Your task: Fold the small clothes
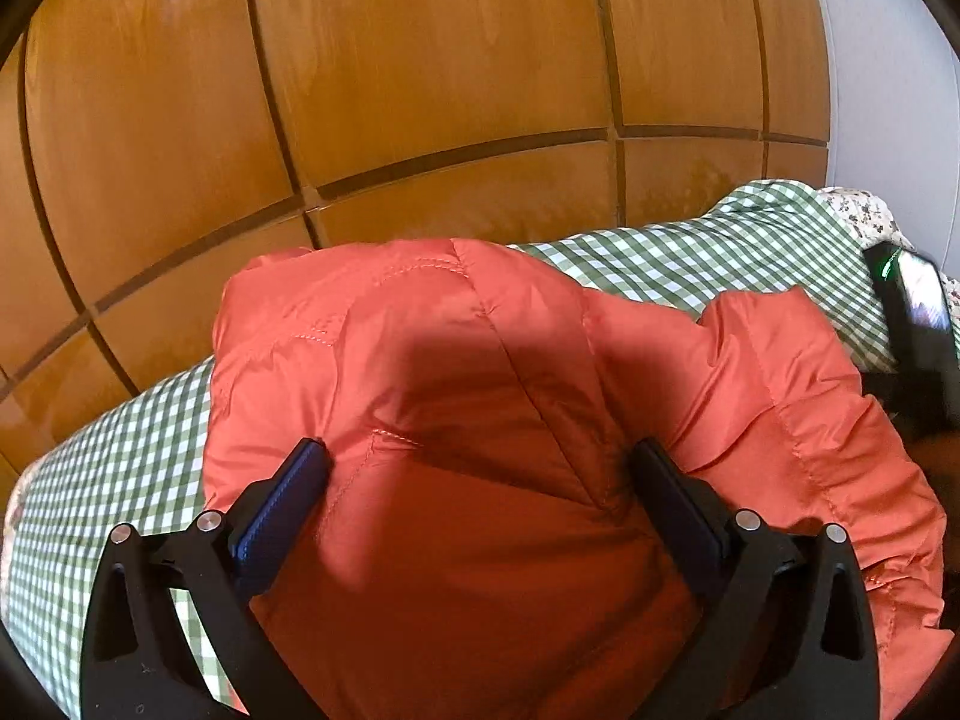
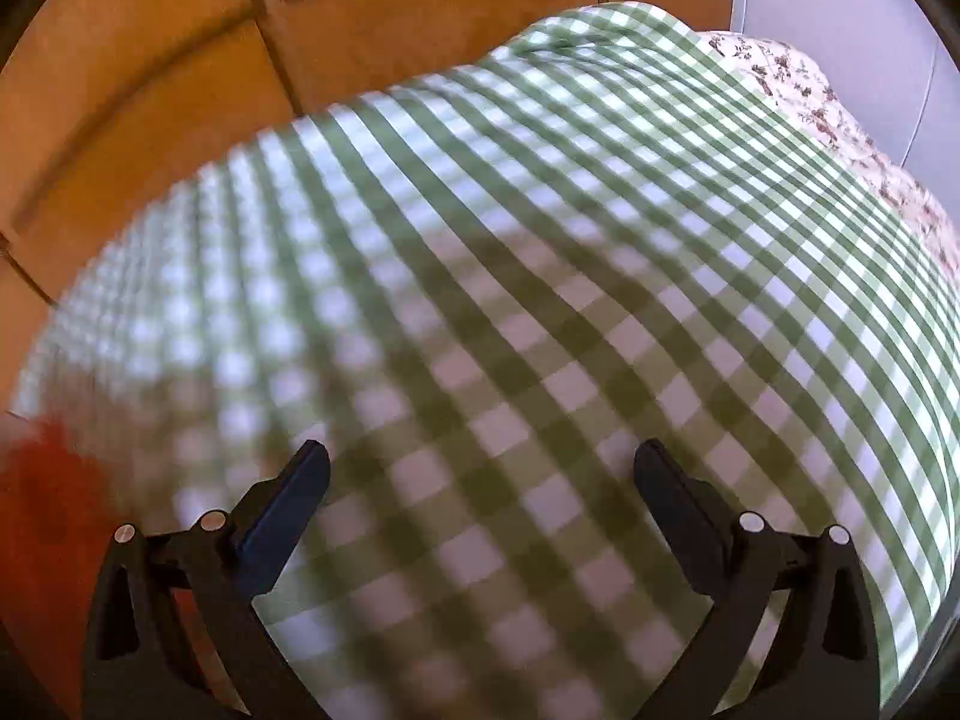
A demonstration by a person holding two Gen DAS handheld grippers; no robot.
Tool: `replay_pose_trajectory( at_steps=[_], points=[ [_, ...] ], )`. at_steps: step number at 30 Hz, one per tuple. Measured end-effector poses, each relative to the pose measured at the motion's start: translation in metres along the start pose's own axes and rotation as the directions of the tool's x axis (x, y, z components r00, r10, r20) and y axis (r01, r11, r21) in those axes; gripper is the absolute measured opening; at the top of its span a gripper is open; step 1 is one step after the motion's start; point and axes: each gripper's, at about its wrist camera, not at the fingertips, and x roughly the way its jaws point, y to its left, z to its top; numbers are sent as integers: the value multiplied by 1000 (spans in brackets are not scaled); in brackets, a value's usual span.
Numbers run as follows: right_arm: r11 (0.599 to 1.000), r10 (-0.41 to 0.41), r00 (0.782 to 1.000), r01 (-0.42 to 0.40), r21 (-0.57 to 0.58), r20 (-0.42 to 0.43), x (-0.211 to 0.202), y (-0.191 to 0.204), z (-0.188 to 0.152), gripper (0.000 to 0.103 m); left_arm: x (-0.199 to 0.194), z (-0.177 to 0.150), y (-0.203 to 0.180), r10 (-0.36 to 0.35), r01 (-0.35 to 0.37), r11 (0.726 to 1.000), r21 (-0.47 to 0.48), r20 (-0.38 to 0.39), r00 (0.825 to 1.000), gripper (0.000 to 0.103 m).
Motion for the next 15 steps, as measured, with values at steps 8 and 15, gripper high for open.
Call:
replay_pose_trajectory(
  at_steps=[8, 15],
  points=[
    [1000, -2, 1000, 2, 0, -11, -1, -2, -1, 101, 1, -2, 2, 0, 0, 1000, -10, 10, 1000, 100],
    [1000, -12, 1000, 11, -7, -13, 1, 1, 1, 101, 0, -4, 2, 0, 1, 1000, -14, 17, 1000, 100]
  ],
)
